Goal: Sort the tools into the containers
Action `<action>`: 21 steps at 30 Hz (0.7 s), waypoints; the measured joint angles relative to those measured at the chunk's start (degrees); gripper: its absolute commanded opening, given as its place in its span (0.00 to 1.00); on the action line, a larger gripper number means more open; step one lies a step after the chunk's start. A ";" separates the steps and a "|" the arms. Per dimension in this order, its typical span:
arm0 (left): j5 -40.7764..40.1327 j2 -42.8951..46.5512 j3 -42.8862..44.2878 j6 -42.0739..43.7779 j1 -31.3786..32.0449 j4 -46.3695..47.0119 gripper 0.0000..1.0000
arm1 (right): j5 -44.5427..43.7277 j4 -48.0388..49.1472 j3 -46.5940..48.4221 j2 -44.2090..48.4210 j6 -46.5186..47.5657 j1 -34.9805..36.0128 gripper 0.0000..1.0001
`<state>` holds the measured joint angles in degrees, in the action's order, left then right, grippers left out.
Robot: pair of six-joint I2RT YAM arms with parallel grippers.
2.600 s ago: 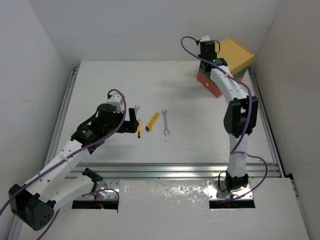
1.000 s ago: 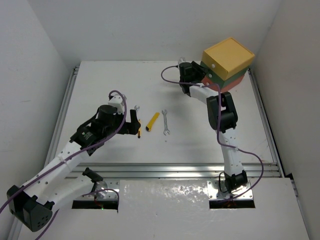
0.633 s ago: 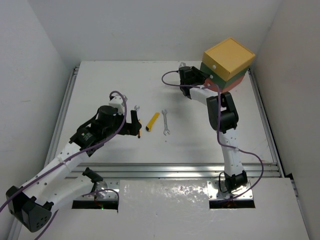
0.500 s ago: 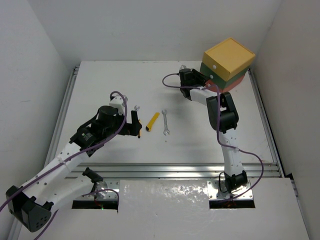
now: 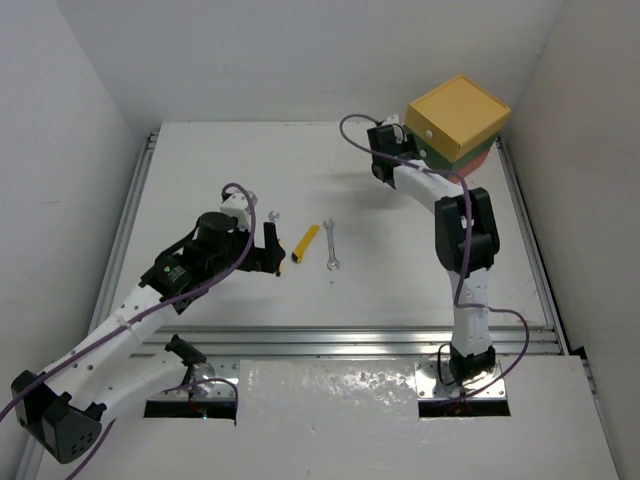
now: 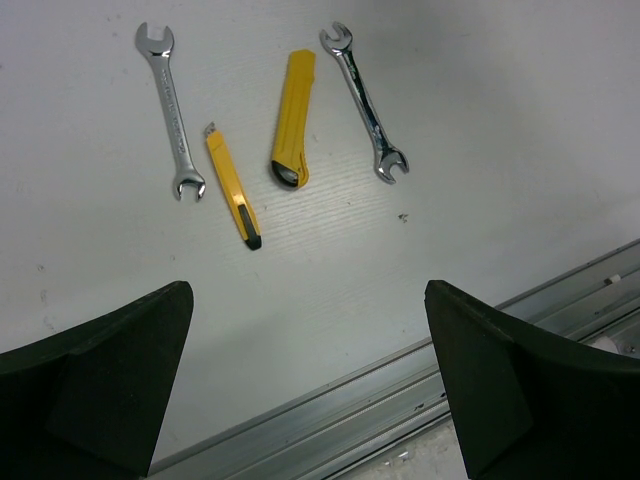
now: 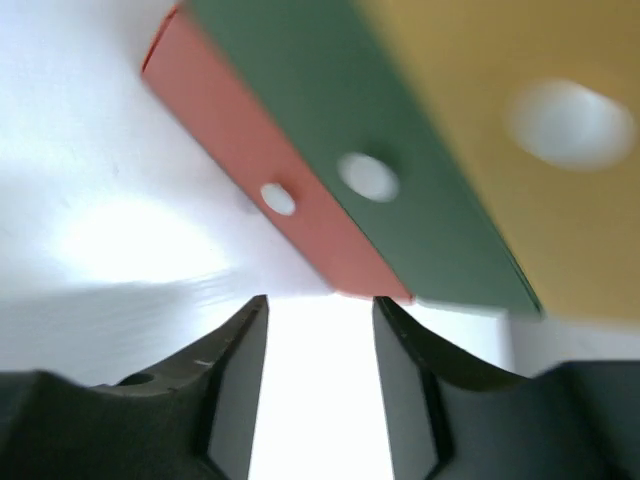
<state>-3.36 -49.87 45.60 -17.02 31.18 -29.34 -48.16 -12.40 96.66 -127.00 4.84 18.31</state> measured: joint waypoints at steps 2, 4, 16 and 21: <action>0.00 0.04 0.00 0.00 0.04 -0.02 1.00 | 0.46 -3.13 0.15 2.58 -9.99 -0.37 0.46; -0.02 0.20 0.00 0.00 0.15 -0.02 1.00 | 0.24 -6.62 1.73 3.43 -19.04 -0.92 0.47; 0.15 2.36 -0.35 0.00 2.14 0.02 1.00 | -1.84 -19.89 12.24 -4.90 -45.44 -2.10 0.52; 0.44 2.54 -0.39 0.00 3.10 0.24 1.00 | -4.13 -19.28 13.20 -6.78 -45.35 -2.10 0.56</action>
<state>-2.92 -47.33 45.21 -17.02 34.28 -29.10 -52.29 -31.68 109.86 -133.78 -40.51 16.21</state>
